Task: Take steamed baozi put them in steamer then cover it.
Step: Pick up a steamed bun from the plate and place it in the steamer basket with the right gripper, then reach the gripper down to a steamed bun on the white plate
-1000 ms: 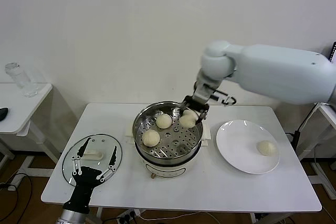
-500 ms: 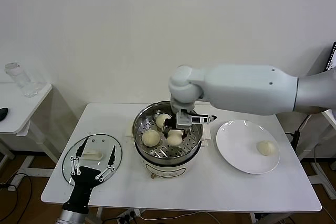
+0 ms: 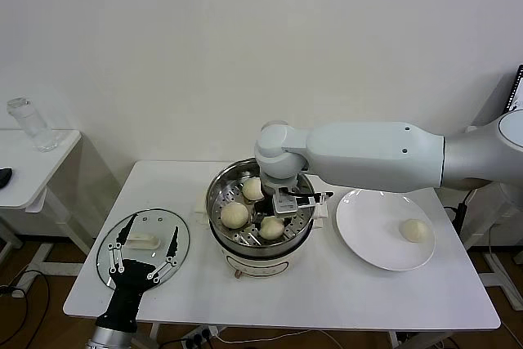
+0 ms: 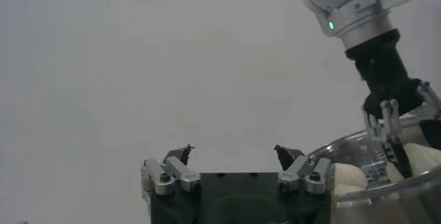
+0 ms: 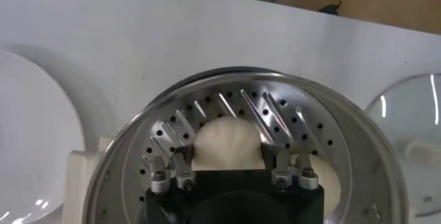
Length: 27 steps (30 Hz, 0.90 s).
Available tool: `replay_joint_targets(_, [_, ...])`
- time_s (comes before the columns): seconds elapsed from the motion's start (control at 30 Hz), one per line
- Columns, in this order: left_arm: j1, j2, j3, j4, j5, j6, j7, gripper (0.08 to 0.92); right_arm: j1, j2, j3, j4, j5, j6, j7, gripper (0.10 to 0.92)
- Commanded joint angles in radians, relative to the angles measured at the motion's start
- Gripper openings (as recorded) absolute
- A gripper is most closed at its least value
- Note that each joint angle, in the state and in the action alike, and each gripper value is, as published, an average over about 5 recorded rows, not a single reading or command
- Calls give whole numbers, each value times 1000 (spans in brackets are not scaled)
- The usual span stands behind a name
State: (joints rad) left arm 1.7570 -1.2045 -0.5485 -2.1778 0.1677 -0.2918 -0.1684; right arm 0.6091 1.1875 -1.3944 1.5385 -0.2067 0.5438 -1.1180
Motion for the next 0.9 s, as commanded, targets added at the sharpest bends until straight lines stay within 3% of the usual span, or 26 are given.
replay_joint_targets(0.03, [-1,-1,0,1,0,-1,-1,823,-15,9,1,4,-28,17,-1,687])
replay_joint_targets(0.13, [-2,-2,0,0,-1,1,-1,823,-17,8,0,5,-36,17,3,702])
replay_joint_targets(0.3, [-5,-2,-3,4,-3,-10,-5,823,-18,-2,5,13,-50,20,12,800])
replay_joint_targets(0.57, [-8,-2,-1,3,-5,-5,-5,823,-9,-87,95,26,-26,-15,10,822])
replay_joint_targets(0.7, [-8,1,-3,4,-4,-3,-5,823,5,-211,188,23,79,-122,-34,823])
replay_joint_targets(0.9, [-19,2,9,7,-3,5,-3,823,9,-409,289,-92,347,-384,-37,823])
